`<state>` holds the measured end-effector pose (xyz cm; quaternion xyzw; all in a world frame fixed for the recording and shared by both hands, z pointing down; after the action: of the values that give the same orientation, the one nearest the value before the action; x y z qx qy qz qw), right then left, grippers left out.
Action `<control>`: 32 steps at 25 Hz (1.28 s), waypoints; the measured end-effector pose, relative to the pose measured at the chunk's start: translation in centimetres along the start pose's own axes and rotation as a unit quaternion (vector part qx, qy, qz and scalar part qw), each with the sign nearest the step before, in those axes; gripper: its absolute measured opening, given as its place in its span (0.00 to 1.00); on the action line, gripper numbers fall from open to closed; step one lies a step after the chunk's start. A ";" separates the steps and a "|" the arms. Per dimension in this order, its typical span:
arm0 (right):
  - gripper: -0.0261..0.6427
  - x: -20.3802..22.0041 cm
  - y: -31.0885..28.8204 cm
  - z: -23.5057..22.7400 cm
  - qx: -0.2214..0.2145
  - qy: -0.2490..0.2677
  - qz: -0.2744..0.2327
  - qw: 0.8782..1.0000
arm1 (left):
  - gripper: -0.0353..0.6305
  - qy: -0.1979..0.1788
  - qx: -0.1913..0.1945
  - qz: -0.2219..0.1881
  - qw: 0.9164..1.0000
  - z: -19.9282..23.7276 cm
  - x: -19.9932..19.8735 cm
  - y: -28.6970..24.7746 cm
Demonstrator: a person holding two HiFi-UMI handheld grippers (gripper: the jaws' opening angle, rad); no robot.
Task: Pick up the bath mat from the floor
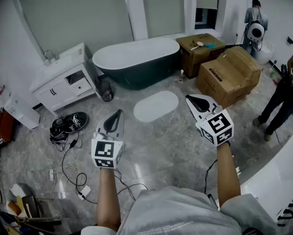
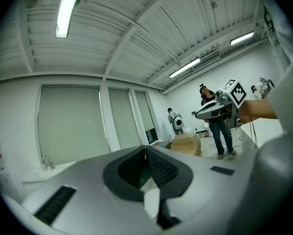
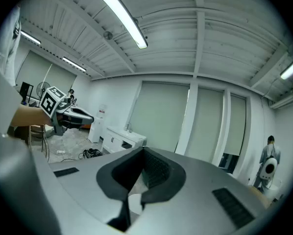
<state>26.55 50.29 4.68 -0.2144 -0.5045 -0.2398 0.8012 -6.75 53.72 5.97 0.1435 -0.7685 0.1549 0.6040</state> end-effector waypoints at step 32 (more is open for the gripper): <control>0.06 8.2 1.8 -9.0 -0.005 -0.038 0.011 0.999 | 0.08 0.022 -0.035 0.045 0.998 -6.0 1.9 -6.7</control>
<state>37.01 45.09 8.35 -0.2329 -0.5310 -0.2249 0.7830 0.82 50.00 9.58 0.0842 -0.7659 0.1585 0.6175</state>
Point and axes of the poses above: the fingertips, and each gripper's own axes: y backward along the fingers, z to its left, x out of its underside, the point moved 10 cm from there along y, backward along the fingers, and after that the axes turned 6 degrees about y, right-handed, at the moved point
